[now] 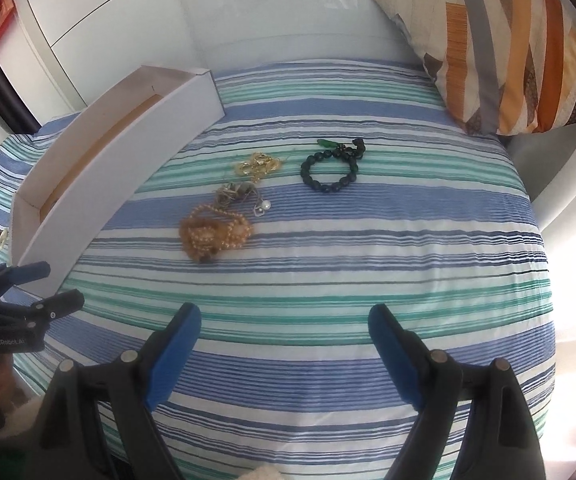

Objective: Organize jewelry
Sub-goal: 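Move both grippers over the remaining jewelry pile, then grasp the small wooden-bead bracelet with the left gripper while the right gripper grasps the black-bead bracelet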

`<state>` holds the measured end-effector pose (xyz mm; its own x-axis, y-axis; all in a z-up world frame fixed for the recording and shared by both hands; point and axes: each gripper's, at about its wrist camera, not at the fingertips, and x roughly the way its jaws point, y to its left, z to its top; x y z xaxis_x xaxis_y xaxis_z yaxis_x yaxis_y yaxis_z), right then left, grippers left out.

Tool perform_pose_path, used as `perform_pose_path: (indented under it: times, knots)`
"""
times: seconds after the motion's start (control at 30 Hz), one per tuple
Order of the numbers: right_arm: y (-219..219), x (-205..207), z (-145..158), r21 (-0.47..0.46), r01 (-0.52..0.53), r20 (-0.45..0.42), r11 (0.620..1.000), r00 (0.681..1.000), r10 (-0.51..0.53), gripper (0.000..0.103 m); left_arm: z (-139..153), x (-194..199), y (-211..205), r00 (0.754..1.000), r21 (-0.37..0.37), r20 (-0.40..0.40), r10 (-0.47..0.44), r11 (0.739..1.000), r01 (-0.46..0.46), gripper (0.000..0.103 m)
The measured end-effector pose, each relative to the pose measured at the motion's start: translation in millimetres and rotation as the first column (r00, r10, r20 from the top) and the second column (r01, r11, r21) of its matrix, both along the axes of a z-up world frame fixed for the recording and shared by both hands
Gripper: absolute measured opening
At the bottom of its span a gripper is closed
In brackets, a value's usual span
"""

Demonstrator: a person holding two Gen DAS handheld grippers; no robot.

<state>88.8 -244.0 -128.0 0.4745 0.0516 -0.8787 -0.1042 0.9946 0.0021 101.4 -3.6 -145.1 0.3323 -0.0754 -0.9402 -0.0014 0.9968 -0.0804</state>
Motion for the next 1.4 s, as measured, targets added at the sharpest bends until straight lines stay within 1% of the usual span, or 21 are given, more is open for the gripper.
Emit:
perform_pose_path:
  times: [0.13, 0.27, 0.4, 0.5, 0.6, 0.7, 0.8, 0.87, 1.0, 1.13, 1.23, 1.3, 1.4]
  knots:
    - [-7.4, 3.5, -3.7, 0.000, 0.021, -0.020, 1.000, 1.000, -0.021, 0.087, -3.0, 4.9, -8.3, 1.000, -0.003, -0.008, -0.024, 1.000, 0.024, 0.099]
    - [-12.2, 7.3, -9.5, 0.015, 0.039, -0.038, 0.999, 0.999, -0.038, 0.087, -2.5, 10.1, -6.5, 1.000, -0.017, 0.001, -0.015, 1.000, 0.015, 0.098]
    - [-10.3, 14.0, -13.7, 0.023, 0.035, -0.041, 0.999, 0.999, -0.034, 0.087, -2.1, 20.3, -8.9, 1.000, -0.032, 0.007, -0.019, 0.999, 0.019, 0.098]
    - [-7.8, 22.1, -18.0, 0.034, 0.030, -0.047, 0.999, 0.999, -0.028, 0.087, -4.7, 31.6, -19.8, 0.999, -0.043, 0.013, -0.044, 0.998, 0.045, 0.098]
    - [-8.8, 31.5, -21.2, 0.051, 0.034, -0.054, 0.998, 0.998, -0.031, 0.087, -9.2, 42.6, -36.3, 0.996, -0.042, 0.023, -0.088, 0.995, 0.089, 0.098]
    - [-17.3, 40.5, -22.5, 0.053, 0.050, -0.048, 0.997, 0.998, -0.047, 0.087, -17.2, 50.8, -53.5, 0.991, -0.042, 0.017, -0.133, 0.990, 0.133, 0.098]
    - [-27.9, 49.0, -23.5, 0.046, 0.069, -0.047, 0.997, 0.997, -0.067, 0.087, -25.8, 55.3, -61.7, 0.987, -0.051, 0.010, -0.159, 0.986, 0.159, 0.098]
    - [-34.0, 54.5, -24.5, 0.041, 0.074, -0.048, 0.996, 0.996, -0.072, 0.087, -33.2, 57.2, -60.8, 0.987, -0.064, -0.002, -0.162, 0.985, 0.161, 0.098]
    - [-43.4, 66.6, -31.3, 0.038, 0.076, -0.065, 0.996, 0.995, -0.073, 0.087, -45.5, 56.9, -51.6, 0.989, -0.084, -0.041, -0.140, 0.987, 0.136, 0.095]
    - [-48.3, 74.2, -39.1, 0.053, 0.080, -0.083, 0.995, 0.994, -0.075, 0.087, -47.7, 56.8, -46.0, 0.991, -0.089, -0.045, -0.129, 0.988, 0.124, 0.094]
    - [-48.7, 76.0, -46.0, 0.067, 0.081, -0.099, 0.995, 0.992, -0.074, 0.087, -47.5, 61.5, -53.9, 0.990, -0.081, -0.036, -0.140, 0.987, 0.136, 0.094]
    - [-49.6, 76.5, -49.4, 0.077, 0.081, -0.108, 0.994, 0.992, -0.073, 0.087, -47.4, 66.3, -64.4, 0.986, -0.073, -0.015, -0.164, 0.984, 0.162, 0.092]
    - [-54.6, 77.7, -51.2, 0.090, 0.090, -0.113, 0.992, 0.990, -0.079, 0.087, -54.0, 76.8, -79.5, 0.982, -0.038, -0.004, -0.190, 0.981, 0.189, 0.088]
